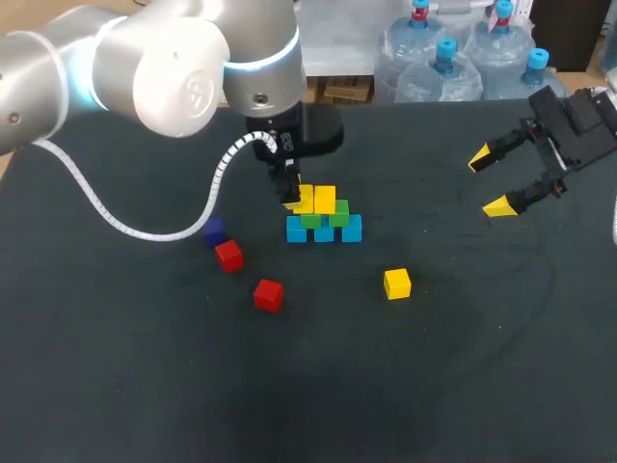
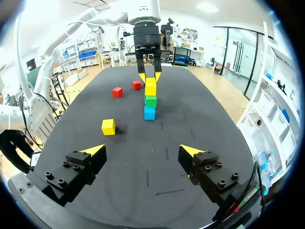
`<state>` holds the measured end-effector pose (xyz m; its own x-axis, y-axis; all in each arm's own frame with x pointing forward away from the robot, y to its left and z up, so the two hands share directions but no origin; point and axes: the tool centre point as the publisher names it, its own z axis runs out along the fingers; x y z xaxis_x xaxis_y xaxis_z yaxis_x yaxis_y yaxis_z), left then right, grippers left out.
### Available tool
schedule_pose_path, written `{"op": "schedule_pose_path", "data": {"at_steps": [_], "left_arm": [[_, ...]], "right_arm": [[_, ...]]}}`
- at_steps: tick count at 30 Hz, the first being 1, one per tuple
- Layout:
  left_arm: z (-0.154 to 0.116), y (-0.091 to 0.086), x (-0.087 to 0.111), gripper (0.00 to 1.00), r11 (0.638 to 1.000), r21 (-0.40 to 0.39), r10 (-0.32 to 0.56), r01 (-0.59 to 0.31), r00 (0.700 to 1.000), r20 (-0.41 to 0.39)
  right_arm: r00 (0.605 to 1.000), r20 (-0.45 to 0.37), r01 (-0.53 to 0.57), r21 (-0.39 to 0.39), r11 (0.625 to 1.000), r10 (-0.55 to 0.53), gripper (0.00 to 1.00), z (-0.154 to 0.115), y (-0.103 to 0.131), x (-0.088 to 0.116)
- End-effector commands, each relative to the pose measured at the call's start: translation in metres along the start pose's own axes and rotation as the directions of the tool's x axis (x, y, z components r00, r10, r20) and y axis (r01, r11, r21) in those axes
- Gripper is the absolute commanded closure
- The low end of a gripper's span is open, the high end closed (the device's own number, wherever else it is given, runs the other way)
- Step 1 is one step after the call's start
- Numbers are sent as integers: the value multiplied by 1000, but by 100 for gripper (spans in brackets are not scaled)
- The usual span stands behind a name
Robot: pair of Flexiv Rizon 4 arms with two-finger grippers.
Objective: Place the blue cubes, place green cubes on the blue cubes, place the yellow cubes on the green cubes, then place the red cubes on the yellow cubes, and place purple cube on the red cubes.
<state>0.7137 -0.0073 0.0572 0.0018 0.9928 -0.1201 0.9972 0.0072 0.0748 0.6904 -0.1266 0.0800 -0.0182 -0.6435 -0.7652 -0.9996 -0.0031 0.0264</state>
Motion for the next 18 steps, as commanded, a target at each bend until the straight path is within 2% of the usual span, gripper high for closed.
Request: {"op": "schedule_pose_path", "data": {"at_steps": [1,6,9,14,18], "left_arm": [[1,3,-1,93,1000,8,2,-2,1000,-3],[1,3,0,86,1000,8,2,-2,1000,-6],[1,3,0,71,1000,10,3,-3,1000,-8],[1,3,0,66,1000,11,4,-4,1000,-9],[1,3,0,57,1000,12,5,-4,1000,-11]], "right_arm": [[1000,1,1,0,1000,-1,0,1,-1,0],[1000,1,1,0,1000,-1,0,1,-1,0],[1000,1,1,0,1000,-1,0,1,-1,0],[1000,1,1,0,1000,-1,0,1,-1,0],[1000,1,1,0,1000,-1,0,1,-1,0]]}}
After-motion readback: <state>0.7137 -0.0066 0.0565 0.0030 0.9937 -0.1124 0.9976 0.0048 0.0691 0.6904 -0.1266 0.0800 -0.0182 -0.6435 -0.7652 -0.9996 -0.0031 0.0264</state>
